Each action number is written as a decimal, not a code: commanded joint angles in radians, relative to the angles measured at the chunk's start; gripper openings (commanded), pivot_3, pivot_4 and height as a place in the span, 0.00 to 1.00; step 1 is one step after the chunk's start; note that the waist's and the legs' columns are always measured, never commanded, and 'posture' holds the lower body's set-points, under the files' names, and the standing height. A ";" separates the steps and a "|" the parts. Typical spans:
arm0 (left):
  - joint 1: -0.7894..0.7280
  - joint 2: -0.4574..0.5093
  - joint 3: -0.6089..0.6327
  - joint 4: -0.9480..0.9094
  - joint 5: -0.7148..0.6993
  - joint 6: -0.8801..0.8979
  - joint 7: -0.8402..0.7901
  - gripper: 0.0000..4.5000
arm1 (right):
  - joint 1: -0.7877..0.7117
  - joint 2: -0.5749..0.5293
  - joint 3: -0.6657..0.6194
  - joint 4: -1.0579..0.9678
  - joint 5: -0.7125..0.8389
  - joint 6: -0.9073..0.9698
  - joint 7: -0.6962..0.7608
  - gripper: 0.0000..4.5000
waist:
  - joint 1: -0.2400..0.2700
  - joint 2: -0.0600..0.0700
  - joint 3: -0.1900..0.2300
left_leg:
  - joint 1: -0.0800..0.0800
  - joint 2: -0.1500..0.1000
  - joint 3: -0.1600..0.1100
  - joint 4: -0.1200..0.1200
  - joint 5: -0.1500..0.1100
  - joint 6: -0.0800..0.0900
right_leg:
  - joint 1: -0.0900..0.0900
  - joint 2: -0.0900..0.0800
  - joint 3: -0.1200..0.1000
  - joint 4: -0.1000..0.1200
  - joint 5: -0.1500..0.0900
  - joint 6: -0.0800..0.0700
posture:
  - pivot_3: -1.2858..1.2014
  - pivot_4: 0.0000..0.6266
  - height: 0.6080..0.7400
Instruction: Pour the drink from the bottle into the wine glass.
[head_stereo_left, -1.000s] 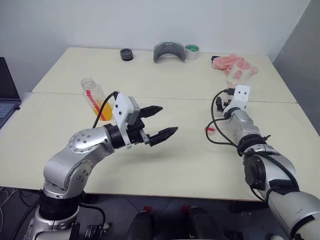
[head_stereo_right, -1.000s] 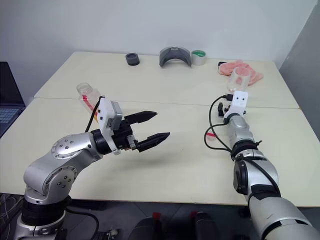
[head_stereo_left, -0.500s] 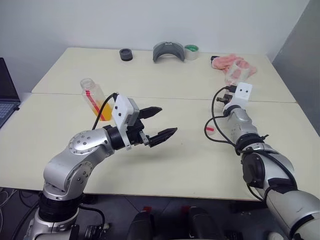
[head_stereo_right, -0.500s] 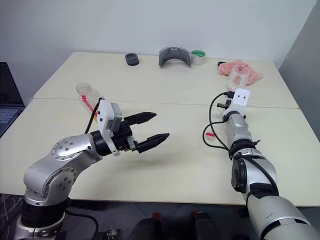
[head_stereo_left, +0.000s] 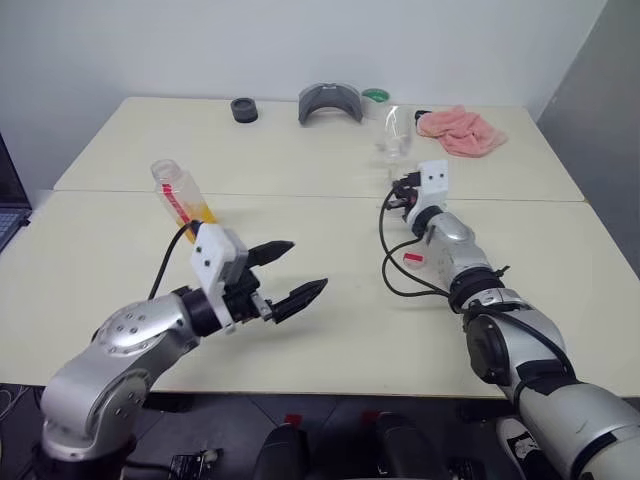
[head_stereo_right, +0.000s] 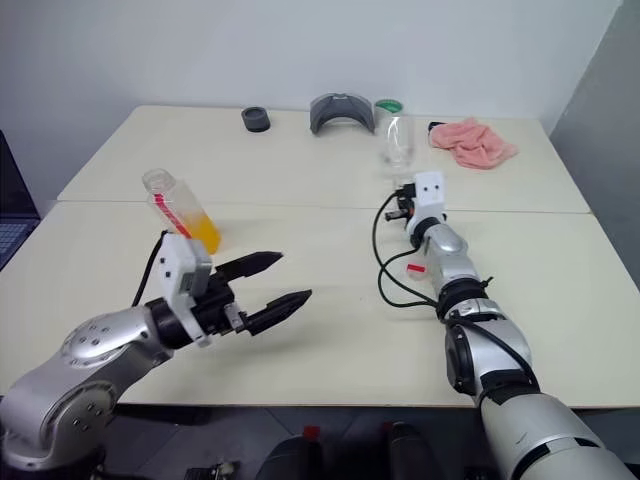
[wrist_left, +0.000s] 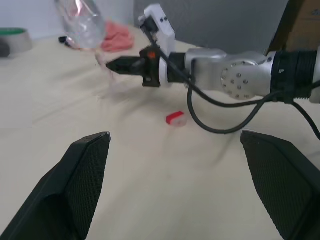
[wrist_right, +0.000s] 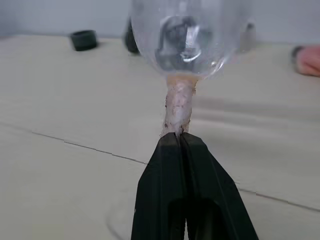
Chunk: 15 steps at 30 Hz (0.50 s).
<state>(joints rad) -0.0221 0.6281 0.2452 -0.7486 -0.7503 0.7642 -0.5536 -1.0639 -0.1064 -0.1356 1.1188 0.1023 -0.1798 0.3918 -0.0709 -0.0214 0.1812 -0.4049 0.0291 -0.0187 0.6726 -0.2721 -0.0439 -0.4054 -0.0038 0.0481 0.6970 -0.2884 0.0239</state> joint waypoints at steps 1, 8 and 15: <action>0.122 0.013 0.103 -0.127 -0.046 0.007 0.039 1.00 | 0.042 0.059 0.038 -0.173 0.032 0.041 0.095 0.00 | -0.001 0.000 0.000 | 0.000 0.001 0.000 -0.001 0.000 0.000 | 0.000 -0.001 0.000 -0.001 0.000 0.000 | 0.52 0.24 1.00; 0.131 0.012 0.115 -0.138 -0.067 -0.005 0.113 1.00 | 0.122 0.097 0.084 -0.297 0.031 0.132 0.129 0.00 | 0.028 0.000 0.000 | 0.002 -0.002 -0.001 -0.003 0.000 0.000 | 0.001 -0.001 -0.002 -0.001 0.000 -0.001 | 0.52 0.24 1.00; 0.139 0.019 0.116 -0.133 -0.072 -0.014 0.120 1.00 | 0.130 0.082 0.097 -0.325 0.029 0.157 0.134 0.00 | 0.029 0.000 0.000 | 0.004 -0.001 0.000 -0.006 0.000 0.000 | 0.001 0.000 -0.002 -0.001 -0.001 -0.002 | 0.52 0.24 1.00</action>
<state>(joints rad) 0.1159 0.6355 0.3421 -0.8582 -0.8121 0.7733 -0.4363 -0.9228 -0.0246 -0.0390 0.8360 0.1239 -0.0203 0.5210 -0.0421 -0.0215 0.1811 -0.4011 0.0280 -0.0188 0.6657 -0.2719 -0.0442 -0.4045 -0.0038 0.0464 0.6961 -0.2898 0.0214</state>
